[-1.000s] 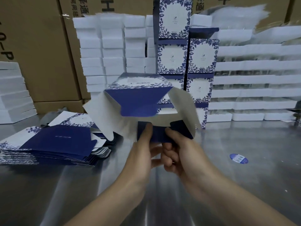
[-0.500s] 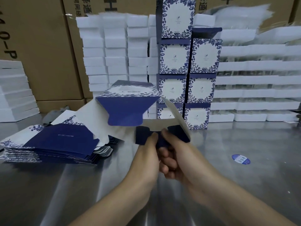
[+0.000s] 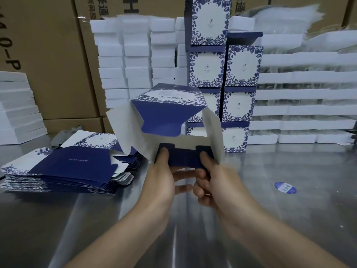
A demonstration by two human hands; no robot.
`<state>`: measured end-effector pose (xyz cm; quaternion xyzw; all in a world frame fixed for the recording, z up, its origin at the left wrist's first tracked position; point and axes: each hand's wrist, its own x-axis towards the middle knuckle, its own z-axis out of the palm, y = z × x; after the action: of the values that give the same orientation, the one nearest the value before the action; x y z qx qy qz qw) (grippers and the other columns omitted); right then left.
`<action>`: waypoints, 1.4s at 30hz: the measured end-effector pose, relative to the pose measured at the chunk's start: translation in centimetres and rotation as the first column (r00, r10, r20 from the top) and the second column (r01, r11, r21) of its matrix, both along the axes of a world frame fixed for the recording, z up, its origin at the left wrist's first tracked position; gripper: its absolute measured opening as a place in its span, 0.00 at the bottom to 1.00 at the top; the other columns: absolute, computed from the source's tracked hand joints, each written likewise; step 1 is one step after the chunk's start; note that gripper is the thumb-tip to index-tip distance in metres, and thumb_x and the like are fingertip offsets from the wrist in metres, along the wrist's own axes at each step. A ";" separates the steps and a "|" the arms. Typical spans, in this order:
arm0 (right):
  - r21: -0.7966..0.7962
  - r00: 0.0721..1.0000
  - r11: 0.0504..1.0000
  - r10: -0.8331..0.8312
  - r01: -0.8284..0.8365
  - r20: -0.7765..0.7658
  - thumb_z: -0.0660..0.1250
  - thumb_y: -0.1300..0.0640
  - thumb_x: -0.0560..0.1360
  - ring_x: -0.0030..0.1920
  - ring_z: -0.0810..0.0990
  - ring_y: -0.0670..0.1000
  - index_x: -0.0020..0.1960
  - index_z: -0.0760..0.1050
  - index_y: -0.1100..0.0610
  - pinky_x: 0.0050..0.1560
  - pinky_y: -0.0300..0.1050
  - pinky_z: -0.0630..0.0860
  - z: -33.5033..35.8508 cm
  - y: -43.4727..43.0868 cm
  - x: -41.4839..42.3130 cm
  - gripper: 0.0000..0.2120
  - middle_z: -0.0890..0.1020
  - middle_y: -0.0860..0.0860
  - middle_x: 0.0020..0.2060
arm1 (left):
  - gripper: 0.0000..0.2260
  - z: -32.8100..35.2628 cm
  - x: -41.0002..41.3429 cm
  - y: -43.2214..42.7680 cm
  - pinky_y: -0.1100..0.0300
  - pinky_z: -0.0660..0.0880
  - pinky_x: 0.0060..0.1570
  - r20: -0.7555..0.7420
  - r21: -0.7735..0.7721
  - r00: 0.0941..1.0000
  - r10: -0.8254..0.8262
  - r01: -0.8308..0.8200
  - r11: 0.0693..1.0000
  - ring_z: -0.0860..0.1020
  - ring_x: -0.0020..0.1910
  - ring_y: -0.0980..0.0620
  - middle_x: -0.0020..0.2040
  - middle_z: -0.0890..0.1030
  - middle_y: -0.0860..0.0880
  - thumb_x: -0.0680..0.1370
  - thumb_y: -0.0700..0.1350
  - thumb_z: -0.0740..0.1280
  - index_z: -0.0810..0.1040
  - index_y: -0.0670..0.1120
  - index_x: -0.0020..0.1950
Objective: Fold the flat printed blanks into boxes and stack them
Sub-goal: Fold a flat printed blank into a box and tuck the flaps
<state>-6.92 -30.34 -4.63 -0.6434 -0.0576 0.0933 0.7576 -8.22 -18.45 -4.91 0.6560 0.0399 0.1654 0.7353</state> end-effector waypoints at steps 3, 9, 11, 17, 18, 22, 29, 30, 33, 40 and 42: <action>-0.027 0.999 0.999 0.024 -0.023 0.044 0.65 0.44 0.83 0.24 0.69 0.48 0.33 0.67 0.52 0.26 0.37 0.64 -0.3 0.1 0.0 0.22 0.64 0.46 0.22 | 0.25 -0.2 0.2 0.3 0.47 0.85 0.47 -0.009 0.027 1.000 0.006 -0.006 1.000 0.88 0.44 0.49 0.45 0.89 0.45 0.89 0.52 0.49 0.86 0.46 0.57; -0.069 0.985 0.985 0.165 -0.161 0.052 0.70 0.43 0.80 0.26 0.74 0.48 0.33 0.72 0.51 0.26 0.38 0.66 -0.6 -0.3 0.2 0.21 0.67 0.49 0.24 | 0.20 0.1 -0.1 -0.3 0.57 0.79 0.27 -0.012 0.052 1.000 -0.007 0.007 0.999 0.81 0.30 0.50 0.33 0.83 0.47 0.88 0.50 0.55 0.85 0.44 0.51; -0.192 0.985 0.975 0.136 -0.114 0.108 0.71 0.39 0.78 0.28 0.79 0.46 0.35 0.77 0.51 0.26 0.37 0.69 -0.6 -0.3 0.1 0.20 0.74 0.48 0.25 | 0.18 0.4 -0.1 0.1 0.49 0.85 0.32 0.038 0.079 0.997 0.070 -0.073 0.994 0.86 0.34 0.49 0.39 0.87 0.49 0.88 0.48 0.54 0.83 0.50 0.52; -0.356 0.873 0.908 -0.020 0.220 0.488 0.62 0.21 0.67 0.35 0.80 0.48 0.48 0.77 0.37 0.41 0.51 0.78 -0.9 0.2 -0.4 0.23 0.81 0.45 0.35 | 0.15 1.0 0.9 2.8 0.39 0.85 0.44 0.089 0.154 0.976 0.199 -0.211 0.965 0.88 0.39 0.45 0.49 0.88 0.50 0.88 0.45 0.55 0.80 0.56 0.56; -0.273 0.865 0.930 -0.081 0.244 0.495 0.61 0.19 0.66 0.35 0.80 0.48 0.48 0.77 0.42 0.41 0.50 0.77 -0.9 0.0 -0.2 0.29 0.79 0.44 0.33 | 0.15 1.0 1.1 3.3 0.39 0.84 0.45 0.086 0.158 0.977 0.194 -0.206 0.966 0.89 0.40 0.45 0.50 0.88 0.51 0.89 0.45 0.54 0.79 0.57 0.57; -0.055 0.852 0.974 -0.164 0.220 0.497 0.61 0.26 0.72 0.37 0.77 0.49 0.43 0.74 0.56 0.40 0.51 0.73 0.0 -0.7 0.4 0.31 0.75 0.45 0.32 | 0.18 1.0 1.3 4.3 0.39 0.83 0.47 0.072 0.245 0.978 0.197 -0.209 0.947 0.88 0.40 0.49 0.39 0.84 0.67 0.88 0.43 0.52 0.75 0.63 0.50; 0.008 0.829 0.985 -0.152 0.175 0.538 0.66 0.53 0.83 0.42 0.81 0.40 0.47 0.85 0.45 0.39 0.38 0.79 0.5 -1.2 1.1 0.10 0.87 0.41 0.44 | 0.17 1.3 1.4 3.8 0.36 0.83 0.49 0.070 0.322 0.981 0.183 -0.195 0.927 0.88 0.37 0.46 0.41 0.86 0.65 0.87 0.50 0.56 0.80 0.65 0.46; 0.022 0.820 0.980 -0.176 0.196 0.545 0.70 0.52 0.81 0.40 0.81 0.40 0.47 0.85 0.45 0.36 0.37 0.79 0.3 -1.4 1.3 0.07 0.87 0.43 0.41 | 0.16 1.3 1.5 3.8 0.36 0.82 0.48 0.082 0.308 0.980 0.184 -0.200 0.930 0.88 0.36 0.46 0.41 0.87 0.61 0.87 0.49 0.57 0.80 0.62 0.47; 0.008 0.864 0.962 -0.250 0.274 0.437 0.77 0.37 0.71 0.34 0.79 0.44 0.41 0.82 0.51 0.30 0.37 0.75 0.0 -1.7 1.5 0.18 0.81 0.51 0.33 | 0.11 1.5 1.4 3.7 0.43 0.81 0.44 0.127 0.253 0.970 0.207 -0.234 0.939 0.87 0.34 0.45 0.42 0.87 0.56 0.86 0.48 0.59 0.80 0.56 0.51; -0.164 0.903 0.983 0.001 0.077 0.429 0.63 0.33 0.80 0.28 0.76 0.48 0.26 0.71 0.48 0.29 0.38 0.69 -0.1 -1.5 1.8 0.29 0.73 0.49 0.27 | 0.16 1.7 0.2 3.2 0.43 0.80 0.45 0.199 0.381 0.966 0.166 -0.232 0.895 0.85 0.37 0.42 0.36 0.87 0.51 0.80 0.50 0.60 0.81 0.67 0.39; -0.143 0.881 0.984 -0.026 0.106 0.471 0.61 0.36 0.83 0.28 0.73 0.51 0.26 0.68 0.49 0.27 0.35 0.68 -0.1 -1.4 1.7 0.30 0.71 0.50 0.26 | 0.16 1.9 0.0 3.1 0.47 0.78 0.41 0.242 0.393 0.957 0.159 -0.246 0.886 0.85 0.35 0.44 0.36 0.87 0.52 0.78 0.51 0.57 0.81 0.67 0.40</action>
<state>-5.22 -31.77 -4.74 -0.7086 -0.2086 -0.0860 0.6685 -8.18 -15.32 -3.06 0.7702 -0.0032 0.3124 0.5561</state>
